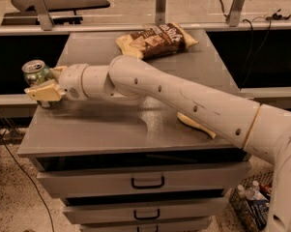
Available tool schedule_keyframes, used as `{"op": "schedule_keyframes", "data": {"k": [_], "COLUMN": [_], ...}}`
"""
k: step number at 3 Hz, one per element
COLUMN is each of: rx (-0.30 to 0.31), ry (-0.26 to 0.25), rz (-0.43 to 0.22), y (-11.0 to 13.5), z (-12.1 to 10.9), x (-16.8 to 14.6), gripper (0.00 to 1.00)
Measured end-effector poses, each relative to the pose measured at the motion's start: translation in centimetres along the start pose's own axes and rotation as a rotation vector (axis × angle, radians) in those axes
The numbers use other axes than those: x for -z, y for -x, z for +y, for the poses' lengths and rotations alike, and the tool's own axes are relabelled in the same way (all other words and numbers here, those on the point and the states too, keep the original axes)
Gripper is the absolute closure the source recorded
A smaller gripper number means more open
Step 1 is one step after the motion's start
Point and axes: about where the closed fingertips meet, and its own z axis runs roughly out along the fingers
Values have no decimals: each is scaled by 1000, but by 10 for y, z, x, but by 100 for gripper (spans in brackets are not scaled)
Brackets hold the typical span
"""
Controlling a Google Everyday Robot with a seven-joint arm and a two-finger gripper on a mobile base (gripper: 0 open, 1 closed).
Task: Knock green can over
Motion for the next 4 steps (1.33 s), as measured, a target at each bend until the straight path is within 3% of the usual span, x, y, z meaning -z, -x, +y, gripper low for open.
{"op": "schedule_keyframes", "data": {"k": [1, 2, 3, 4], "rx": [-2, 29, 78, 107], "ry": [-31, -63, -68, -52], "rz": [32, 91, 189, 343], "y": [12, 31, 48, 36], "z": [-17, -43, -67, -90], "x": [18, 57, 92, 124], "gripper": [88, 100, 100, 100]}}
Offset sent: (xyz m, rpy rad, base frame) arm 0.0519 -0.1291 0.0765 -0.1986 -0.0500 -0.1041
